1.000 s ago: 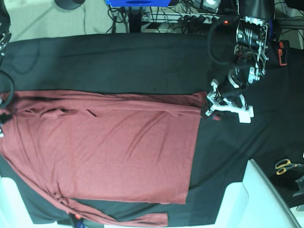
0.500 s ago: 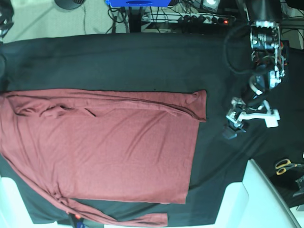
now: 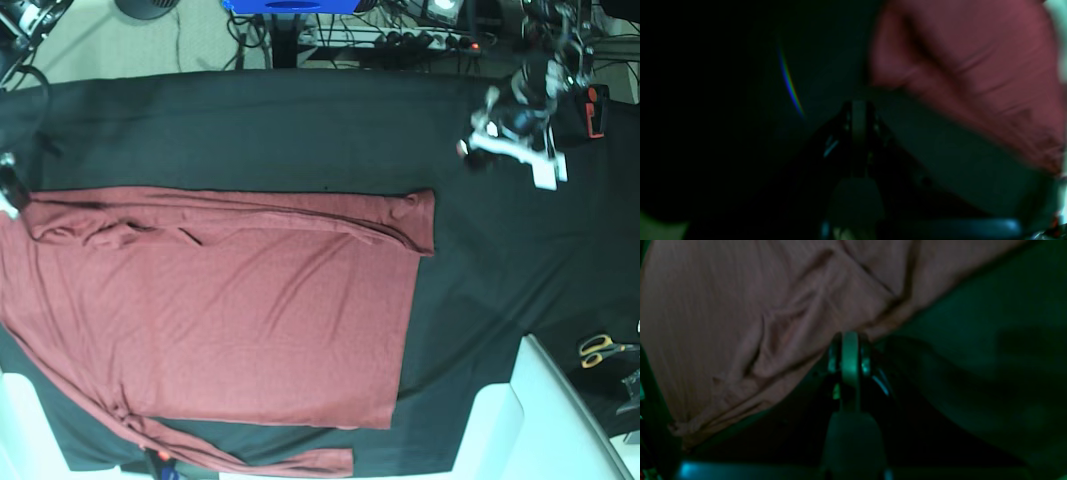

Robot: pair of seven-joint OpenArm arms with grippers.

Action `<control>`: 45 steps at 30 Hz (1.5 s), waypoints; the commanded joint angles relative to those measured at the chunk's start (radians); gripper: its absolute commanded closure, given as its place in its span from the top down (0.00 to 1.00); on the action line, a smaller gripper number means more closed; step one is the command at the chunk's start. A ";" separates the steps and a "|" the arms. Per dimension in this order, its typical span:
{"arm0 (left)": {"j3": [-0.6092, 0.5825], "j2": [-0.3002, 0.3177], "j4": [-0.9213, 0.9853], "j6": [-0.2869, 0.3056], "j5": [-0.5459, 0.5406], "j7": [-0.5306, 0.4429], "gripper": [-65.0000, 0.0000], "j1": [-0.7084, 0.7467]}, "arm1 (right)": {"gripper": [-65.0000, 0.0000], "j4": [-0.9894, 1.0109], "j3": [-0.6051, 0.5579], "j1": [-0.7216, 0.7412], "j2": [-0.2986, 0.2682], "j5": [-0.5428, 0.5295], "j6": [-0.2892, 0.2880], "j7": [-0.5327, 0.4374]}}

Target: Fold the T-shirt properly

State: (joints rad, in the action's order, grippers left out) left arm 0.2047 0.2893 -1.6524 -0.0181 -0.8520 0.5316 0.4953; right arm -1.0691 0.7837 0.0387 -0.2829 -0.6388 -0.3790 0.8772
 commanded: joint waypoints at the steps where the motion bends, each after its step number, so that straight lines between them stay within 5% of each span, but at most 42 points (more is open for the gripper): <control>1: 0.002 -0.002 -0.021 0.013 0.035 -0.015 0.00 0.018 | 0.01 -0.013 0.001 0.013 -0.022 -0.016 0.002 -0.020; 4: 0.009 -0.008 -0.021 0.014 0.127 -0.020 0.00 0.058 | 0.01 0.008 0.000 0.013 -0.022 -0.016 0.082 -0.029; 11: 0.016 -0.009 -0.022 0.135 0.136 -0.021 0.00 0.095 | 0.01 0.039 -0.002 0.034 -0.025 -0.014 0.094 -0.057; 25: 0.016 -0.011 -0.053 0.135 0.136 -0.021 0.00 0.096 | 0.01 0.252 -0.002 0.106 -0.115 -0.013 0.096 -0.111; 38: 0.016 -0.011 -0.048 0.135 0.136 -0.021 0.00 0.093 | 0.01 0.349 -0.014 0.198 -0.138 -0.011 0.096 -0.135; 45: 0.016 -0.011 -0.048 0.135 0.136 -0.021 0.00 0.093 | 0.01 0.350 -0.071 0.272 -0.129 0.121 0.096 -0.178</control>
State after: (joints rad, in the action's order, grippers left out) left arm 0.2150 0.2695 -1.6882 0.1093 -0.7074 0.5247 0.5846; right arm -0.7048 0.7094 0.2958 -0.3851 -0.5129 -0.2794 0.7044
